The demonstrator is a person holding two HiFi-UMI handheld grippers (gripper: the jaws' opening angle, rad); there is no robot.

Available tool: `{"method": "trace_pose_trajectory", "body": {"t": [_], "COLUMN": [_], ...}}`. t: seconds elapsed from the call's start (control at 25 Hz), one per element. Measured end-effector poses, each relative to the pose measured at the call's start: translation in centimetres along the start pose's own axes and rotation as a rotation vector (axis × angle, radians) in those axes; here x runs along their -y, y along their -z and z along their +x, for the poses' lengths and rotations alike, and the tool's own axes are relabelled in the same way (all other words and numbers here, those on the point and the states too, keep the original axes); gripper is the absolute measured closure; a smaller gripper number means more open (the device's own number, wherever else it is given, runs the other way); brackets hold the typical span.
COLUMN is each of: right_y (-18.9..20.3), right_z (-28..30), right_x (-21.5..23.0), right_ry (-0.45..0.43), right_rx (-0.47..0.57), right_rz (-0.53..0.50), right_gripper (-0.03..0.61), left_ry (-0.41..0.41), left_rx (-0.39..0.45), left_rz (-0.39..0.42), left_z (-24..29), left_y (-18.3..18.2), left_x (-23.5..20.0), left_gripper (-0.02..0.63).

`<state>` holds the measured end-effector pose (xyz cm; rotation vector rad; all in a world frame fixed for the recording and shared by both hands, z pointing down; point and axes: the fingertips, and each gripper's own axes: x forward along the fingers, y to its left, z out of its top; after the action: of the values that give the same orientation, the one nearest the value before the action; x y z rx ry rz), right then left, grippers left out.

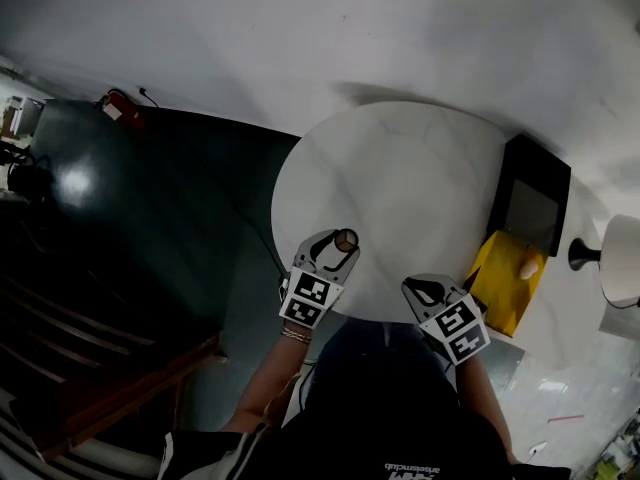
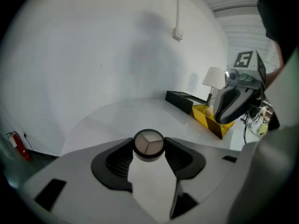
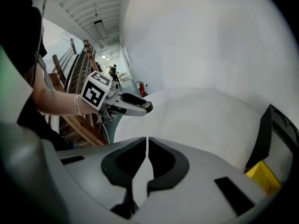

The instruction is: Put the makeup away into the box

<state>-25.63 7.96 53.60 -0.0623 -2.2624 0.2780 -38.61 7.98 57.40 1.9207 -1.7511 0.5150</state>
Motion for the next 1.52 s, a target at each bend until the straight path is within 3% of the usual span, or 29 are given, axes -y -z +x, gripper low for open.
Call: {"method": "trace_pose_trajectory", "body": {"t": [0.48, 1.08, 1.52], "right_y": [2.7, 8.6, 14.8], "right_z": [-6.0, -14.3, -20.1], "right_x": [2.8, 6.4, 8.4], "right_ry": [0.052, 0.162, 0.235], "right_rx": [0.088, 0.181, 0.215], "right_rz": [0.027, 0.119, 0.185], "right_gripper": [0.548, 0.548, 0.548], "left_ry": [0.033, 0.178, 0.295], "left_rx": [0.058, 0.078, 0.063], "left_rz": [0.008, 0.062, 0.149], "left_z": [1.5, 4.4, 6.4], "left_y": [-5.0, -9.0, -9.9], "left_x": [7.4, 19.3, 29.1], "left_gripper": [0.387, 0.387, 0.387]}}
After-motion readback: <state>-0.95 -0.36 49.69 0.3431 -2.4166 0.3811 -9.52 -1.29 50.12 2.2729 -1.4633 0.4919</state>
